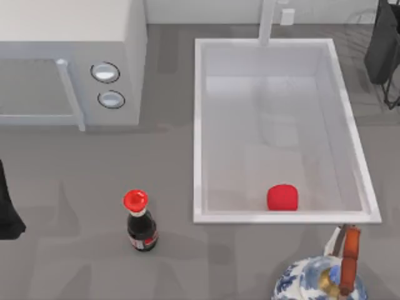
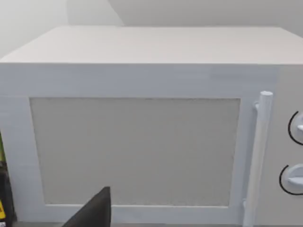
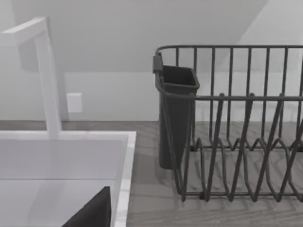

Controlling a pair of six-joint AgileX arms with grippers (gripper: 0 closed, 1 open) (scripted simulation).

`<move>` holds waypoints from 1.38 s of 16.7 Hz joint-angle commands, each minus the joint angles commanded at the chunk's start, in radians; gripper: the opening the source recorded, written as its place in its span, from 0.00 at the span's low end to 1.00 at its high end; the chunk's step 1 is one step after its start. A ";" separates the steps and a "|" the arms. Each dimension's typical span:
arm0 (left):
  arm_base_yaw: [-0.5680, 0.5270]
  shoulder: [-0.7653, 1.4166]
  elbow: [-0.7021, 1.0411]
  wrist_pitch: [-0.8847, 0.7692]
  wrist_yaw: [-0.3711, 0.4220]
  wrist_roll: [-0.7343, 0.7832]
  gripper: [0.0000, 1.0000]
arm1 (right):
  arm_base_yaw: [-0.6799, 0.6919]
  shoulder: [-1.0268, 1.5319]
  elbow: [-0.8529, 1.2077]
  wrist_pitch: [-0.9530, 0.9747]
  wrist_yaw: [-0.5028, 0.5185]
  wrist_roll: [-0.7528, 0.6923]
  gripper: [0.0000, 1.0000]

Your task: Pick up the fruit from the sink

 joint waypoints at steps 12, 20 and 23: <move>0.000 0.000 0.000 0.000 0.000 0.000 1.00 | 0.000 0.000 0.000 0.000 0.000 0.000 1.00; 0.000 0.000 0.000 0.000 0.000 0.000 1.00 | 0.030 0.104 0.099 -0.066 0.000 0.031 1.00; 0.000 0.000 0.000 0.000 0.000 0.000 1.00 | 0.078 0.293 0.262 -0.174 0.000 0.081 1.00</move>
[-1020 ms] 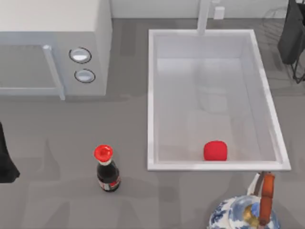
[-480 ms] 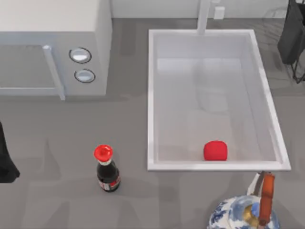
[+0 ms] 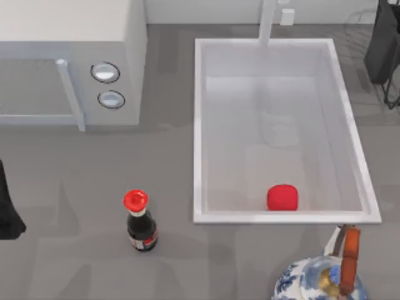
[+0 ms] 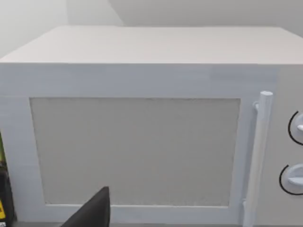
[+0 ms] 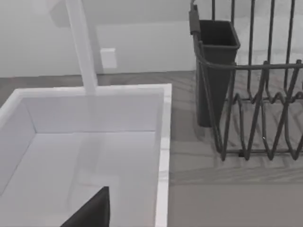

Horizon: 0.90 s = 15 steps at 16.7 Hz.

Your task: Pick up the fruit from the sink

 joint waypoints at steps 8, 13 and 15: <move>0.000 0.000 0.000 0.000 0.000 0.000 1.00 | 0.182 0.812 0.616 -0.405 0.001 0.189 1.00; 0.000 0.000 0.000 0.000 0.000 0.000 1.00 | 0.295 1.346 1.003 -0.656 0.001 0.306 1.00; 0.000 0.000 0.000 0.000 0.000 0.000 1.00 | 0.332 1.523 1.131 -0.738 0.002 0.345 1.00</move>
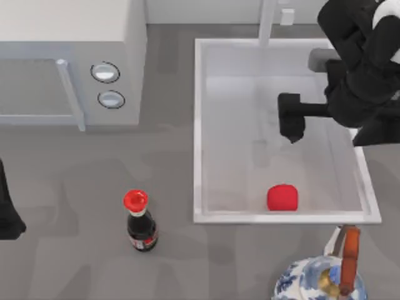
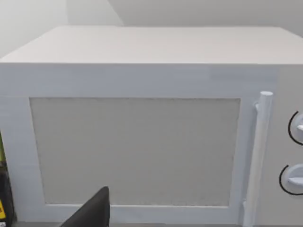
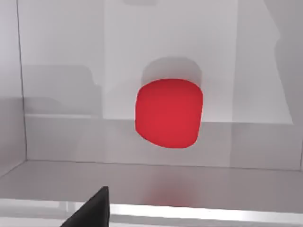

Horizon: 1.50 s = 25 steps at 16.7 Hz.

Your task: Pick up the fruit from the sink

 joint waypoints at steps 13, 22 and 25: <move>0.000 0.000 0.000 0.000 0.000 0.000 1.00 | 0.065 0.315 0.232 -0.152 0.000 0.072 1.00; 0.000 0.000 0.000 0.000 0.000 0.000 1.00 | 0.070 0.540 0.088 0.236 0.003 0.076 1.00; 0.000 0.000 0.000 0.000 0.000 0.000 1.00 | 0.072 0.600 0.049 0.318 0.003 0.078 1.00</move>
